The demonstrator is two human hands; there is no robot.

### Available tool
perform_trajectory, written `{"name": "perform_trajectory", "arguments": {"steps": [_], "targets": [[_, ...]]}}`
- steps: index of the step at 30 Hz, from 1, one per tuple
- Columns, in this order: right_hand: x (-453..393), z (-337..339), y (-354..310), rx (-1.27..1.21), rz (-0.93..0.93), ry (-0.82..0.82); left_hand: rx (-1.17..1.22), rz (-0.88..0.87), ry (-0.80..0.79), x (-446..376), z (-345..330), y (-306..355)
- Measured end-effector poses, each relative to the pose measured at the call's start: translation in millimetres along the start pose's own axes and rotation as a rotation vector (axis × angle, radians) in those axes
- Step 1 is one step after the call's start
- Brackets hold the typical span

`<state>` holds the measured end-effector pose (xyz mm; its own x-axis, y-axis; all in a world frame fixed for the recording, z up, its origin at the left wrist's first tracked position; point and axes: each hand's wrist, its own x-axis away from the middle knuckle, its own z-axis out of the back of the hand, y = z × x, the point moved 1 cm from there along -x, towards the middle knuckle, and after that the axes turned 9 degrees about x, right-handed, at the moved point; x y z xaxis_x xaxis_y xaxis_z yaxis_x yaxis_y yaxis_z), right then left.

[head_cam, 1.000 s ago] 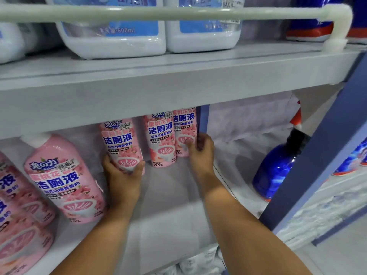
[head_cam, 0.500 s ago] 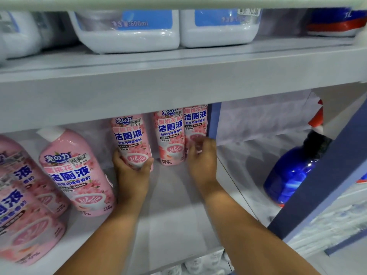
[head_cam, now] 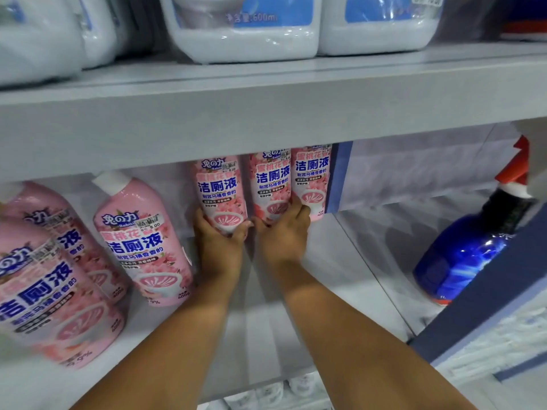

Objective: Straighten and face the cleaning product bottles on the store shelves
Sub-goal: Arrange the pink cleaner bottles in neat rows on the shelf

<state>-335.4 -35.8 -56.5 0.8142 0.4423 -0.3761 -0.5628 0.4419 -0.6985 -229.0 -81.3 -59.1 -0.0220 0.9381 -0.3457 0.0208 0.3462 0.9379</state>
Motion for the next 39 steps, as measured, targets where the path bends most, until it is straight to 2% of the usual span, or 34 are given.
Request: {"name": "perform_trajectory", "arguments": {"steps": [6, 14, 18, 21, 24, 28, 31, 32, 34, 36, 39], "targets": [[-8.6, -5.2, -0.6, 0.006, -0.030, 0.011, 0.032, 0.013, 0.000, -1.7, -3.1, 1.2], [-5.9, 3.6, 9.3, -0.244, -0.077, -0.062, -0.017, -0.010, -0.082, -18.2, -4.0, -14.7], [-6.7, 6.4, 9.2, -0.269, -0.083, -0.087, -0.023, 0.059, -0.076, -17.7, -5.7, -15.6], [-6.8, 7.9, 9.8, -0.312, -0.105, -0.099, -0.014, 0.080, -0.106, -6.7, -1.4, 1.2], [-5.6, 12.5, 7.0, -0.392, -0.177, -0.096, -0.010, 0.088, -0.176, 37.3, 18.8, 25.6], [-5.2, 22.8, -1.7, -0.441, -0.146, -0.109, 0.089, 0.156, -0.099, 121.4, 95.6, 68.6], [15.8, 28.1, -14.3, -0.484, 0.020, -0.112, 0.026, 0.059, 0.187, 141.0, 174.9, 106.7], [28.9, 29.5, -20.3, -0.519, 0.087, -0.157, 0.003, 0.013, 0.279, 135.4, 199.3, 113.7], [59.4, 35.0, -37.9, -0.593, 0.197, -0.332, -0.086, -0.037, 0.346, 114.1, 236.0, 117.5], [89.2, 41.7, -62.3, -0.621, 0.270, -0.554, -0.190, 0.039, 0.300, 90.0, 260.0, 107.6], [114.5, 38.8, -88.9, -0.706, 0.236, -0.743, -0.100, 0.186, 0.104, 64.4, 268.2, 95.8]]}}
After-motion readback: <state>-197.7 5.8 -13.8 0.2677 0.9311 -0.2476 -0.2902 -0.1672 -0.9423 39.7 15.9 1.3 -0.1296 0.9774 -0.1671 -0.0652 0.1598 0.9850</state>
